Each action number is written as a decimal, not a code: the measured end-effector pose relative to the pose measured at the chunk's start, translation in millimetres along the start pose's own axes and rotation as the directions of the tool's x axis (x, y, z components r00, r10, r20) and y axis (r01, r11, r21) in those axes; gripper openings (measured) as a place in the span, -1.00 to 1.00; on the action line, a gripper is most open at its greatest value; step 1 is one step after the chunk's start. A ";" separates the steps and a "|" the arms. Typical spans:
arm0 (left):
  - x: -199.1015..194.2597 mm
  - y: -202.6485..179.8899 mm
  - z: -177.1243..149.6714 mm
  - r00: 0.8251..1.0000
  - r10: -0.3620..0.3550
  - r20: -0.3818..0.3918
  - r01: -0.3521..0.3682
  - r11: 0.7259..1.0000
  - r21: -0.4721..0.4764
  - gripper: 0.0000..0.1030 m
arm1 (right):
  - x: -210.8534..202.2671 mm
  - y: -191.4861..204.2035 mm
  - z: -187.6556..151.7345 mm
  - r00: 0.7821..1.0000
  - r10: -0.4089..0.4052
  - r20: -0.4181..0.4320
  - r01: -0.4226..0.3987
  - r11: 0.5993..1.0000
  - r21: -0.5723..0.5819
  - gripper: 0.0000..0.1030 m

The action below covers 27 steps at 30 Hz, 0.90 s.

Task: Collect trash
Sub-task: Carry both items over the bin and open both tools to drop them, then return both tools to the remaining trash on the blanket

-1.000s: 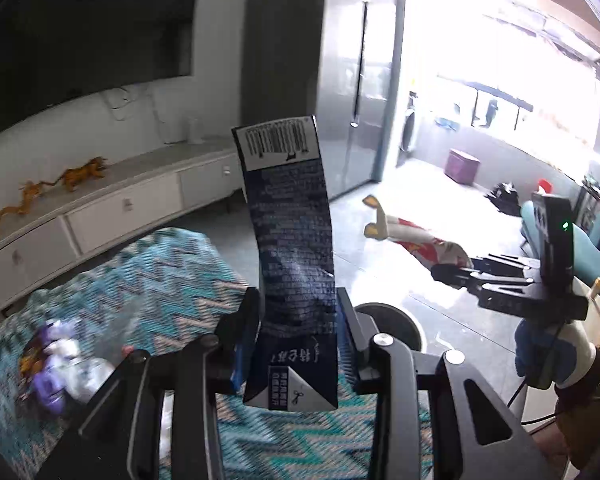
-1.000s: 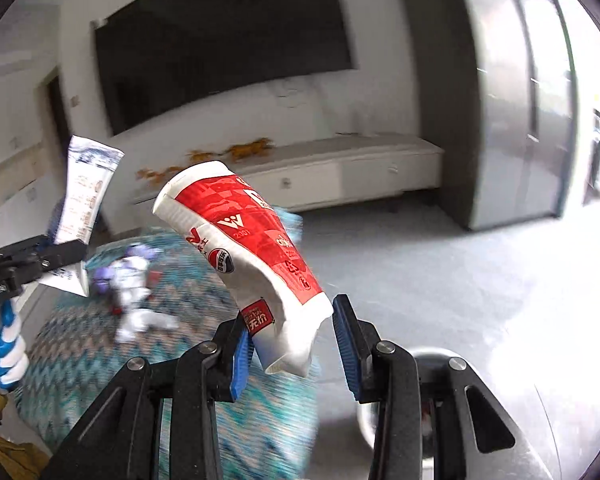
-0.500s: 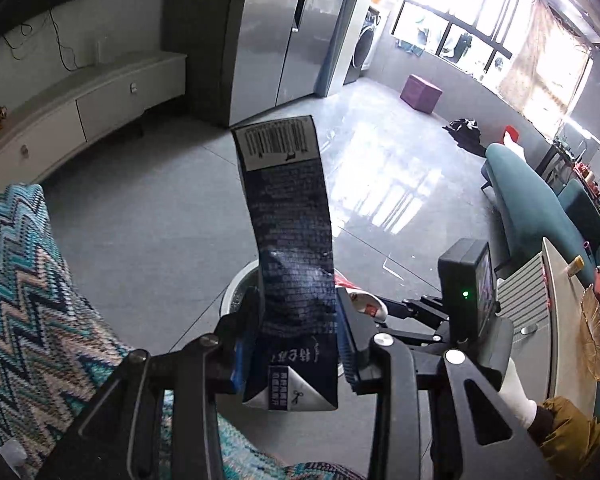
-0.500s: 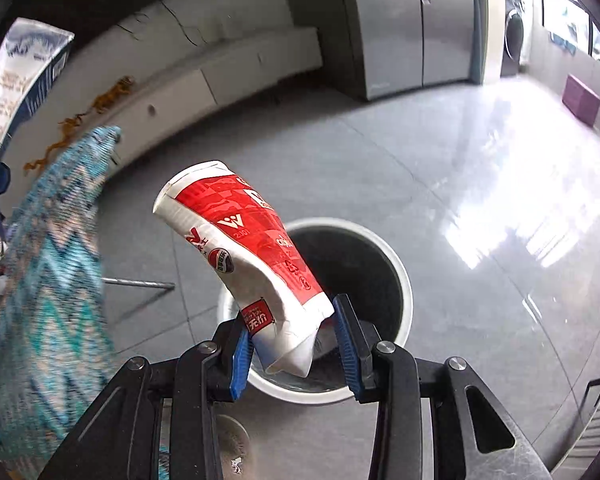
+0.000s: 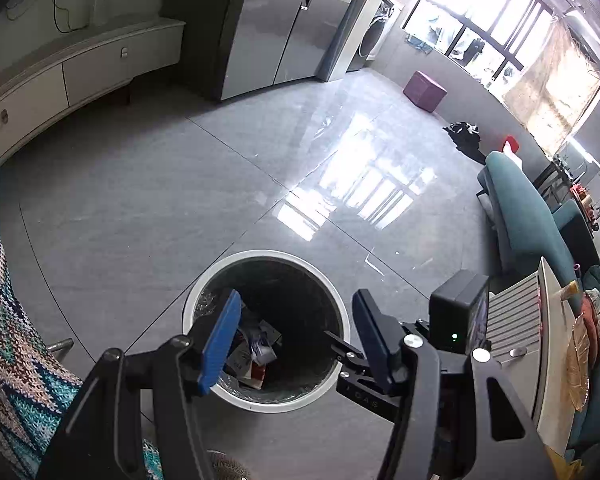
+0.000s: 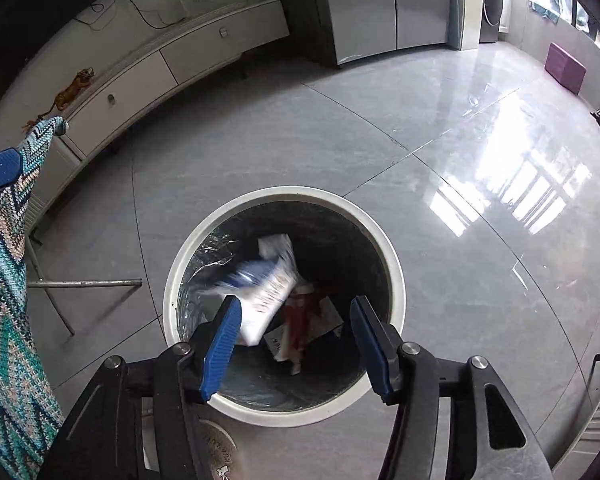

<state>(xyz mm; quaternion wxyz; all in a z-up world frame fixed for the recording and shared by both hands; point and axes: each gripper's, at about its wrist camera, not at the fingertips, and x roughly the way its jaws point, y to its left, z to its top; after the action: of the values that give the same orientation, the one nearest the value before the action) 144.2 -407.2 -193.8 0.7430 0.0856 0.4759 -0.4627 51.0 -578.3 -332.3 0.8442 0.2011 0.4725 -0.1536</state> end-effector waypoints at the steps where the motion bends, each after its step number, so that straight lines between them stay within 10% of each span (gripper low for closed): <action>1: -5.4 0.1 0.7 1.000 0.001 0.012 -0.001 1.000 0.003 0.10 | -4.8 -2.4 -0.2 1.000 -0.007 0.005 0.007 1.000 0.004 0.09; 17: -166.5 34.8 -23.4 0.943 0.147 0.298 -0.155 0.988 0.004 0.10 | -166.6 75.2 10.3 0.947 0.026 0.320 -0.001 0.997 -0.078 0.62; 27: -281.3 113.6 -106.1 0.808 0.436 0.395 -0.389 0.900 -0.198 0.23 | -228.2 198.4 -17.9 0.895 0.147 0.420 -0.013 0.952 -0.306 0.82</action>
<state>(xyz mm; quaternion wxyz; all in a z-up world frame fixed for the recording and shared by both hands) 131.5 -113.2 -64.6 0.9155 0.0427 0.2942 -0.2712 11.5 -380.8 -106.1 0.9548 0.0523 0.2793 -0.0874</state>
